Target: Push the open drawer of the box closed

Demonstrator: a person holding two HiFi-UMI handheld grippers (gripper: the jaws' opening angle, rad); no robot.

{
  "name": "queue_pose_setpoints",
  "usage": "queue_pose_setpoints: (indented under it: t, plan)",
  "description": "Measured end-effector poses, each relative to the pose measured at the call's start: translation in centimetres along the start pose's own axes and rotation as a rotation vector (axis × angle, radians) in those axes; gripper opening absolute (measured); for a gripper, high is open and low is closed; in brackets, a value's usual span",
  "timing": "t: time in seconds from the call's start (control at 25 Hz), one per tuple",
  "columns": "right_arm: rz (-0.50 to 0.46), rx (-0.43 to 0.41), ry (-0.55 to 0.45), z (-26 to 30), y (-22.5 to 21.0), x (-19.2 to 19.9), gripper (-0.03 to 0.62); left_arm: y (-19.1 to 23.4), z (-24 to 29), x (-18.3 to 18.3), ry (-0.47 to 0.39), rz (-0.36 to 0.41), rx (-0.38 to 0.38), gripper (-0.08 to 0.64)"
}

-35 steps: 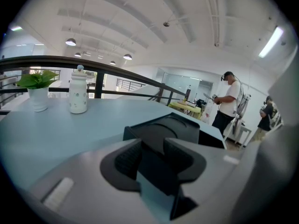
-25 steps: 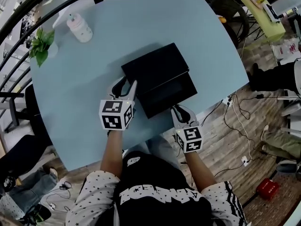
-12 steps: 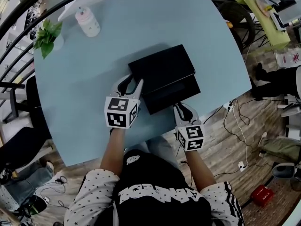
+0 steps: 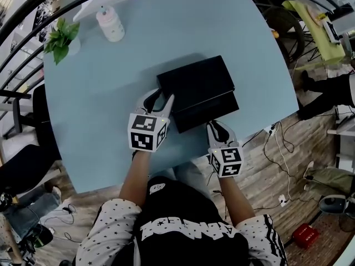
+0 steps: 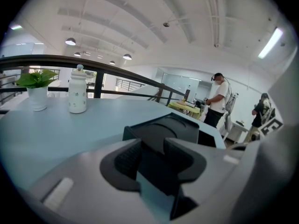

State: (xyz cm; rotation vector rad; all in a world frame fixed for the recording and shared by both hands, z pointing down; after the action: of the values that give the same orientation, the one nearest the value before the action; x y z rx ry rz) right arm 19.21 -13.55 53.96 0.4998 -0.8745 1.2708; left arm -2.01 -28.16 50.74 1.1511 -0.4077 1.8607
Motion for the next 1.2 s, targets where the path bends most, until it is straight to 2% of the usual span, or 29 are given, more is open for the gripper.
queue_pose_setpoints:
  t: [1.2]
  plan:
    - [-0.031, -0.031, -0.002, 1.9, -0.4, -2.3, 0.048, -0.2, -0.2, 0.2, 0.004, 0.0, -0.016, 0.0]
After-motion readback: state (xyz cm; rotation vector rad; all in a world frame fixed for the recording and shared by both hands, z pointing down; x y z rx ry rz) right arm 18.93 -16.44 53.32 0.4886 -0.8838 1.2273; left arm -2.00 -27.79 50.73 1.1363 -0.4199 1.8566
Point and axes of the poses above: the fingertips, and each gripper's own axes: z forward along the fingers, y to its left, x out of its underside, the point moved 10 cm from there along -z, backward along the fingers, and after that the axes turned 7 degrees about -x, right-handed, at the moved point
